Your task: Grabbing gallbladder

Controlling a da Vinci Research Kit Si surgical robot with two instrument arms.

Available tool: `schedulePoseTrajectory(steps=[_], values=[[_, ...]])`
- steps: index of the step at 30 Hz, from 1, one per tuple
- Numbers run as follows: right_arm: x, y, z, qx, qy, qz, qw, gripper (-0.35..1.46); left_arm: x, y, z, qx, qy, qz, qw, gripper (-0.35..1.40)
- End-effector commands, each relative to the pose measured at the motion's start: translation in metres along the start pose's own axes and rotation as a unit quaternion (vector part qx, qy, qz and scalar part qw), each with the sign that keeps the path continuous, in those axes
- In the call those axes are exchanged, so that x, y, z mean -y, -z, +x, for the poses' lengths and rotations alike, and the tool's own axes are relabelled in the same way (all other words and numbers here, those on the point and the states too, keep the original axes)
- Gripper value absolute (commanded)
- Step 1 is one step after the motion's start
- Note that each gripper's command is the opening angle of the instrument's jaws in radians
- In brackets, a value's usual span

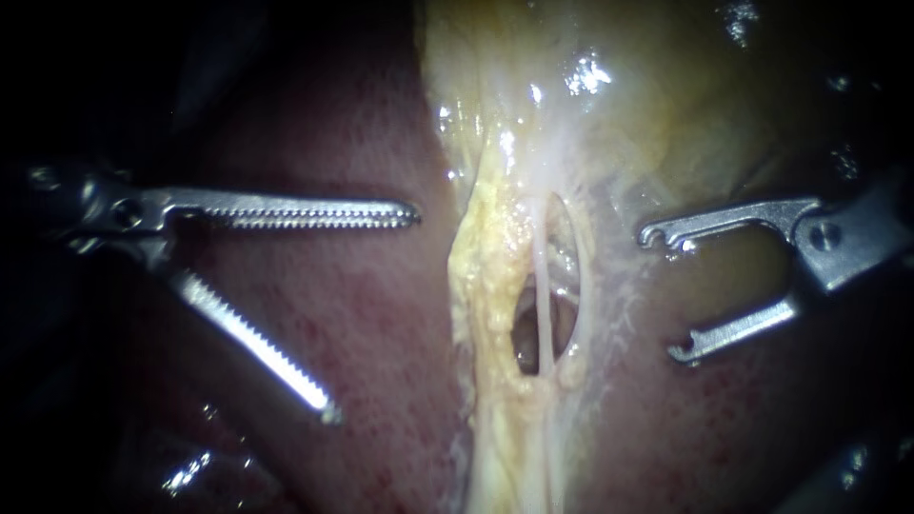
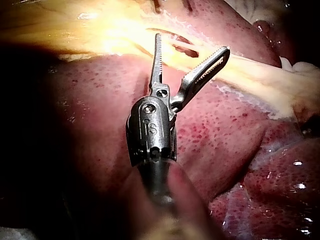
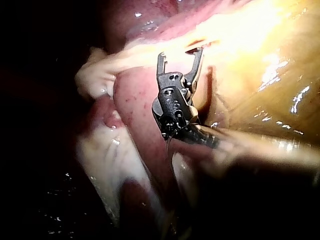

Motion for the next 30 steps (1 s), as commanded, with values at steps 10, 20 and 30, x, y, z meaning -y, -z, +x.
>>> schedulePoseTrajectory(steps=[10, 20, 30], values=[[0.0000, 0.0000, 0.0000, 0.000, 0.000, 0.000, 1.0000, 0.59, -0.0002, -0.0005, -0.0007, -0.033, 0.059, -0.018, 0.9976, 1.04], [0.0000, 0.0000, 0.0000, 0.000, 0.000, 0.000, 1.0000, 0.59, -0.0012, -0.0015, -0.0004, -0.097, 0.153, -0.063, 0.9814, 0.76], [0.0000, 0.0001, -0.0001, 0.000, 0.000, 0.000, 1.0000, 0.59, -0.0025, -0.0040, 0.0011, -0.132, 0.224, -0.096, 0.9608, 0.66]])
